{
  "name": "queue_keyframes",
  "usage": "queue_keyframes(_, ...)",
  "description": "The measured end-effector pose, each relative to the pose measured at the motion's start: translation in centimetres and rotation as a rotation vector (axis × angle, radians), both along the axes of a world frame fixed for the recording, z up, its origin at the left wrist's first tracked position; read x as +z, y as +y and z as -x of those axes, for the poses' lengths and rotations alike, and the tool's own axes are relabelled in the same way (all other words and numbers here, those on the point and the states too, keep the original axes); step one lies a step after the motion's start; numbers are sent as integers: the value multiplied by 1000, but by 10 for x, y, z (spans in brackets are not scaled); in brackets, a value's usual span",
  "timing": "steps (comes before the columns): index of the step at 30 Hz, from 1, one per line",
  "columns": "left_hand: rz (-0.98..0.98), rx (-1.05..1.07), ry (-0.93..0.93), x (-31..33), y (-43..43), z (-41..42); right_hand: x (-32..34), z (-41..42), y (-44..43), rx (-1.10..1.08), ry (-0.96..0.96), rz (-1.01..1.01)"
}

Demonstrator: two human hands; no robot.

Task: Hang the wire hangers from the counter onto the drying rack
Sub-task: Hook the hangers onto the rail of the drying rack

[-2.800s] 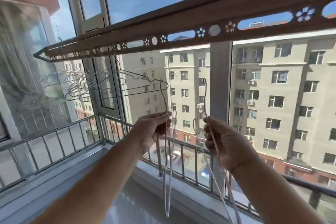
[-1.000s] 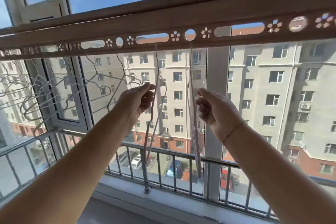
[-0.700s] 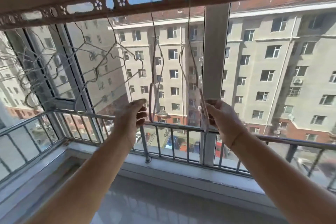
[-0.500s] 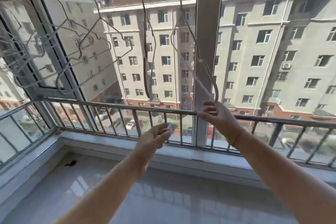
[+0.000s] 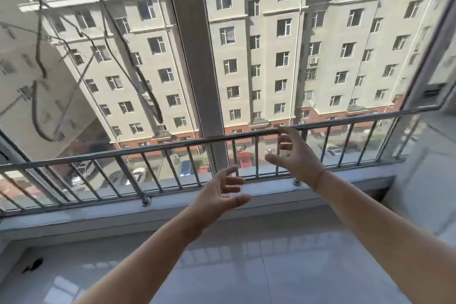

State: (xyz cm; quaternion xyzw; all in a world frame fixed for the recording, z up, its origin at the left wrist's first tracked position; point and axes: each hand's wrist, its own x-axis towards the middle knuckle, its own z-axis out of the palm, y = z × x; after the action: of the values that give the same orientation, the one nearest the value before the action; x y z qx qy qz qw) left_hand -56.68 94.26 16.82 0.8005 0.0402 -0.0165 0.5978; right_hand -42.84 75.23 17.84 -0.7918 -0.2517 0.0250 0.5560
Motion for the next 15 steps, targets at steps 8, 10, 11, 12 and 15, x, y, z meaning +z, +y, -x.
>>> queue_keyframes(8, 58, -156, 4, -5, -128, -75, -8, -31, -148, -204, 21, 12)
queue_keyframes(10, 71, -206, 13, -9, -168, -92, -12, -36, -191, -271, 24, 21)
queue_keyframes(11, 69, -234, 15, -10, -189, -100, -13, -38, -213, -297, 29, 22)
queue_keyframes(12, 68, -258, 16, -13, -211, -109, -14, -40, -235, -320, 33, 21)
queue_keyframes(15, 82, -303, 12, -18, -275, -131, -18, -43, -298, -378, 31, 33)
